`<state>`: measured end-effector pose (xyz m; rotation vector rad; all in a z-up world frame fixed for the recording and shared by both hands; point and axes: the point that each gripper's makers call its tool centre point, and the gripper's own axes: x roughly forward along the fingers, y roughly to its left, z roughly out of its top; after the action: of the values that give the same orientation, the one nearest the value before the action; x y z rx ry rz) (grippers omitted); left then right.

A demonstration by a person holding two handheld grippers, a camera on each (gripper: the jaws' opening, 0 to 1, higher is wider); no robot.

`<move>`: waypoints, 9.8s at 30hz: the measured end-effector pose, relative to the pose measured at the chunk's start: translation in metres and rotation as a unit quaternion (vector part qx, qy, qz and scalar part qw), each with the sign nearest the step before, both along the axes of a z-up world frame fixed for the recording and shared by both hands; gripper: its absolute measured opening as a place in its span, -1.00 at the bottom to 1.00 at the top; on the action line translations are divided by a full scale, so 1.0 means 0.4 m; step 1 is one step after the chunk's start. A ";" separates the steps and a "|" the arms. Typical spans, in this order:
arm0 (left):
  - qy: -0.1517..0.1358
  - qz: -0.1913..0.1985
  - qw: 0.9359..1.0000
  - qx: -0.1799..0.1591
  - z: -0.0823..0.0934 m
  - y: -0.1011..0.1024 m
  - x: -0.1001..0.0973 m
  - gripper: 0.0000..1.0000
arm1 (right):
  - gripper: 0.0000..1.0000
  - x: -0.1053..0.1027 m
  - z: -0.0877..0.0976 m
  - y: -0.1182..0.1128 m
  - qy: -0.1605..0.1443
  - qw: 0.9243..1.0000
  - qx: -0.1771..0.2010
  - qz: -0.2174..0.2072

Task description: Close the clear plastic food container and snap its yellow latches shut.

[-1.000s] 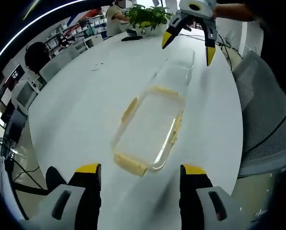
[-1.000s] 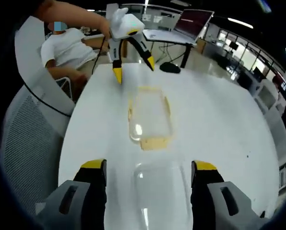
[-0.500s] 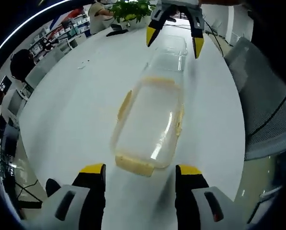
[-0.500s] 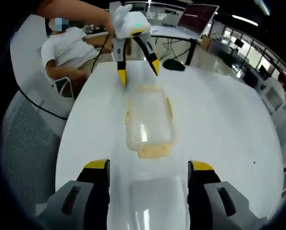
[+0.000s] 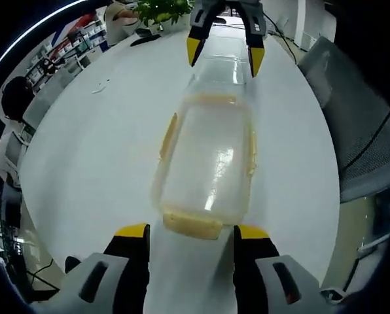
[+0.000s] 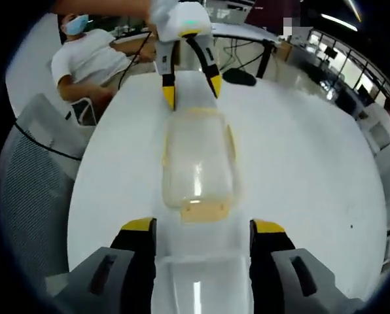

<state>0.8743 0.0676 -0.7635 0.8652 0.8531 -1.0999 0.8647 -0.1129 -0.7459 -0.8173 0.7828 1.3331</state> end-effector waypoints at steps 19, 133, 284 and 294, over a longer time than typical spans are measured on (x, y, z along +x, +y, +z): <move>0.017 -0.038 0.999 0.013 -0.030 -0.002 0.008 -0.23 | -0.08 0.010 -0.074 0.040 0.000 0.998 -0.051 0.029; 0.038 -0.102 0.994 -0.010 0.192 -0.230 -0.072 -0.36 | -0.29 -0.069 0.130 -0.183 -0.008 0.996 -0.080 0.031; -0.004 0.079 0.992 -0.099 0.190 -0.536 0.013 -0.32 | -0.19 0.017 0.140 -0.546 -0.041 0.980 -0.061 -0.185; -0.014 0.154 0.979 -0.133 0.202 -0.535 0.029 -0.34 | -0.20 0.018 0.138 -0.542 -0.023 0.957 0.010 -0.289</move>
<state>0.8860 -0.1465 -0.6827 0.5038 0.7657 -0.9020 0.8717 -0.3297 -0.6908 -0.5386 0.8848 0.7938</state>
